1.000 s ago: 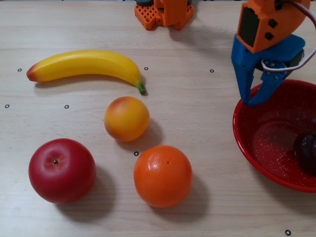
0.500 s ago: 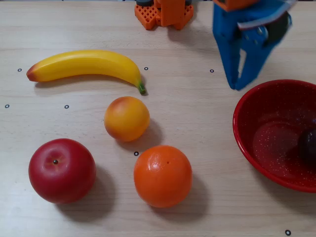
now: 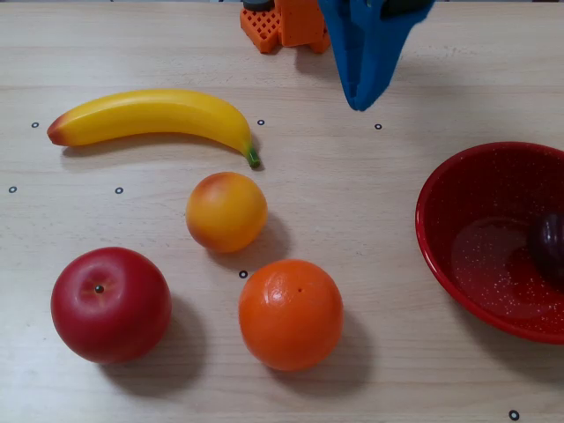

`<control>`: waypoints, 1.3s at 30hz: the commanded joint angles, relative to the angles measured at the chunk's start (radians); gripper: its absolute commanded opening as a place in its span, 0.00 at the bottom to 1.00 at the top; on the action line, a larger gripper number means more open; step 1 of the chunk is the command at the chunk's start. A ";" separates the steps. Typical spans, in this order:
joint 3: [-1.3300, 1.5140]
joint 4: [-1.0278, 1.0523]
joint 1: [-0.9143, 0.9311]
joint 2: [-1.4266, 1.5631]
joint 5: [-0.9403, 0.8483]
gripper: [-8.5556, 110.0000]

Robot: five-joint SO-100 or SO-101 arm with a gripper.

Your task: Put plum in the red bowl.

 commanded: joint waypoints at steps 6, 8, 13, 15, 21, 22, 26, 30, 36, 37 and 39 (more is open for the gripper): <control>0.299 -0.227 0.067 0.281 -0.015 0.07; 0.405 -0.295 0.077 0.314 -0.011 0.07; 0.626 -0.433 0.095 0.391 -0.003 0.07; 0.696 -0.468 0.098 0.420 -0.003 0.07; 0.882 -0.575 0.095 0.508 0.011 0.07; 0.913 -0.591 0.092 0.526 0.012 0.07; 1.019 -0.630 0.083 0.609 0.017 0.07; 1.101 -0.644 0.086 0.696 0.034 0.07; 1.229 -0.652 0.107 0.859 0.037 0.07; 1.246 -0.650 0.115 0.879 0.037 0.07; 1.276 -0.652 0.129 0.917 0.040 0.07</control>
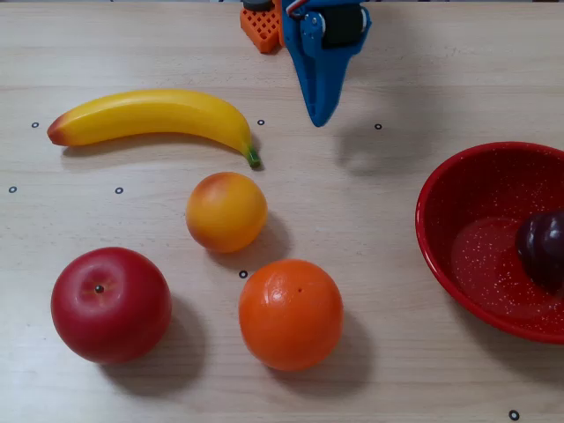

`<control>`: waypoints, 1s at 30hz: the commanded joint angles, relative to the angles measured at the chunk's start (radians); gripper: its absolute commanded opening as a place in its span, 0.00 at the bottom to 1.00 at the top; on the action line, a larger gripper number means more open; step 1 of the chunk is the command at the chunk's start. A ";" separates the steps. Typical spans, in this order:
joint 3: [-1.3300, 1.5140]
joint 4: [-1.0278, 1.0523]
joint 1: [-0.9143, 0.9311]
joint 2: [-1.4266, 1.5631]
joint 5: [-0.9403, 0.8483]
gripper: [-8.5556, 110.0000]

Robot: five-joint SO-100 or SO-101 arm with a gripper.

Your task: Put plum in the red bowl.

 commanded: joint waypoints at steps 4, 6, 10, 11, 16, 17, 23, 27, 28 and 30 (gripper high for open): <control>0.060 -0.054 0.049 0.158 0.020 0.07; 0.101 -0.054 0.054 0.206 0.021 0.07; 0.179 -0.054 0.066 0.301 0.023 0.07; 0.198 -0.055 0.069 0.325 0.025 0.07; 0.282 -0.057 0.086 0.437 0.031 0.07; 0.301 -0.060 0.089 0.463 0.032 0.07; 0.391 -0.071 0.104 0.592 0.041 0.07; 0.451 -0.094 0.106 0.670 0.064 0.07; 0.463 -0.100 0.106 0.686 0.074 0.07; 0.492 -0.117 0.106 0.712 0.078 0.07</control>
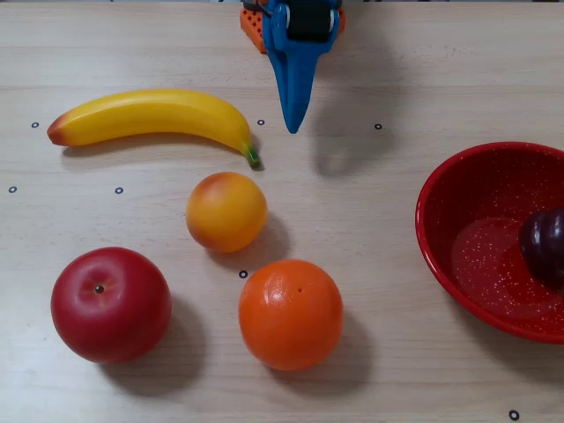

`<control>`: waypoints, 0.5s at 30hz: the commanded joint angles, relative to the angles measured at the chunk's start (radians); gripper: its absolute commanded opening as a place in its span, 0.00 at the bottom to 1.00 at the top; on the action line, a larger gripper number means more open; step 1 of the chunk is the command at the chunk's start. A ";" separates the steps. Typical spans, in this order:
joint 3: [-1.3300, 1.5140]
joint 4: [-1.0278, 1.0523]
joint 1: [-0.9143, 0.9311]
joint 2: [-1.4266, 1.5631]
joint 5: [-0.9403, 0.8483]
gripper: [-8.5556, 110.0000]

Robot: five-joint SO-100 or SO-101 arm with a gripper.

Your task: Put plum in the red bowl.

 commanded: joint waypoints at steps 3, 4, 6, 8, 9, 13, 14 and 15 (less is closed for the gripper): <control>0.063 -0.074 0.018 0.048 0.032 0.07; 0.071 -0.087 0.018 0.048 0.038 0.07; 0.091 -0.121 0.018 0.048 0.052 0.07; 0.106 -0.149 0.018 0.048 0.066 0.07; 0.106 -0.149 0.018 0.048 0.080 0.07; 0.107 -0.137 0.018 0.048 0.141 0.07; 0.107 -0.132 0.020 0.048 0.161 0.07; 0.107 -0.126 0.023 0.048 0.186 0.07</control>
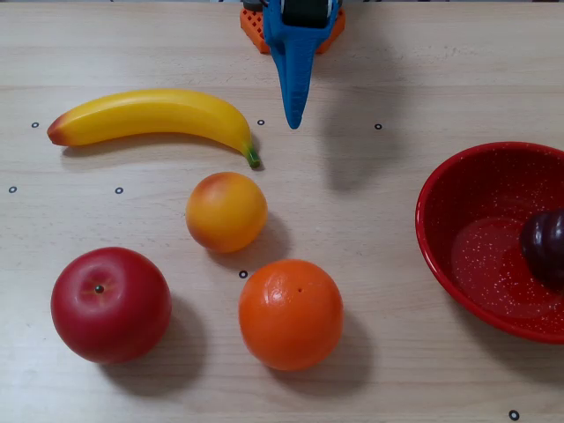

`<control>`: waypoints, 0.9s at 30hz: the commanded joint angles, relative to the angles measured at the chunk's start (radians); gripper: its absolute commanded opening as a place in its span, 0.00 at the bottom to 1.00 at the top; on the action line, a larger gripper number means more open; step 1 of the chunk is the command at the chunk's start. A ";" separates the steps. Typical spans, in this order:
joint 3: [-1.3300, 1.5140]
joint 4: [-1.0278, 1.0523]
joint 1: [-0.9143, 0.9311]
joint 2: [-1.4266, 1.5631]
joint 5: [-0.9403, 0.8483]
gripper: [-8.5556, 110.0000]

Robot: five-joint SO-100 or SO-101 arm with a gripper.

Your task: Put plum in the red bowl.

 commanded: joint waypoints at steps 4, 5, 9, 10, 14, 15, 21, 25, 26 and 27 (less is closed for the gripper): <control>0.041 0.003 0.040 0.017 0.169 0.07; 0.041 0.025 0.041 0.017 0.195 0.07; 0.041 0.140 0.043 0.017 0.250 0.07; 0.041 0.140 0.043 0.017 0.253 0.07; 0.041 0.137 0.041 0.017 0.242 0.07; 0.041 0.137 0.040 0.017 0.242 0.07; 0.041 0.133 0.017 0.017 0.201 0.07; 0.041 0.127 -0.021 0.017 0.106 0.07; 0.041 0.127 -0.031 0.017 0.092 0.07; 0.041 0.127 -0.038 0.017 0.083 0.07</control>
